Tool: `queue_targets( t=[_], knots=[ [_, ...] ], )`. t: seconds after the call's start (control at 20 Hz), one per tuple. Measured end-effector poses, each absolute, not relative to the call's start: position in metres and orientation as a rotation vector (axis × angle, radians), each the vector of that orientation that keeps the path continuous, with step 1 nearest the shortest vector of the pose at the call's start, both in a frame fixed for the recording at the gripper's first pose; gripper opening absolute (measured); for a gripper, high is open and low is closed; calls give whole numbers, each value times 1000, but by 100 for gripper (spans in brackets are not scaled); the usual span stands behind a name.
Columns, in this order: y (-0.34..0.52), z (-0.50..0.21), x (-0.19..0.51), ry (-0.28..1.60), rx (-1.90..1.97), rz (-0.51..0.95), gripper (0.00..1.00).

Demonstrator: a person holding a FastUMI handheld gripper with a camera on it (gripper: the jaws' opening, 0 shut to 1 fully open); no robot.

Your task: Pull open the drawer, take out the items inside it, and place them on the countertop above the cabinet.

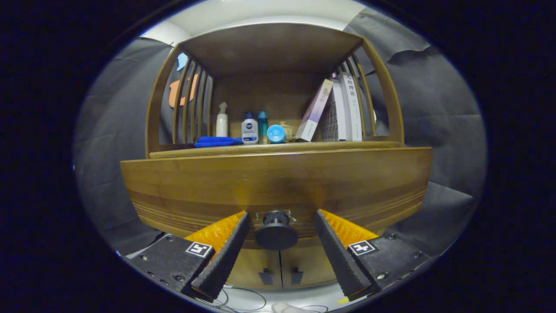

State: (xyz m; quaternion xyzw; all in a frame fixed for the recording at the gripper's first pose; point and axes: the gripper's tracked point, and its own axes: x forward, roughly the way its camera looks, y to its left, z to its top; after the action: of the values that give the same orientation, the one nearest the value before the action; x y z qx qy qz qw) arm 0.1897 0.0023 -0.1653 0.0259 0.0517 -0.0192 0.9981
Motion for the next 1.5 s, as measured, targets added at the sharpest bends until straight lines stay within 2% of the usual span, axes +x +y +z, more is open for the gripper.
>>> queue_targets(
  t=[0.75, 1.3, 1.5],
  knots=[
    [3, -171, 244, 142, 3, -46, 99],
    [4, -175, 242, 241, 64, -36, 99],
    [-6, -165, 208, 295, 113, -58, 100]
  ],
)
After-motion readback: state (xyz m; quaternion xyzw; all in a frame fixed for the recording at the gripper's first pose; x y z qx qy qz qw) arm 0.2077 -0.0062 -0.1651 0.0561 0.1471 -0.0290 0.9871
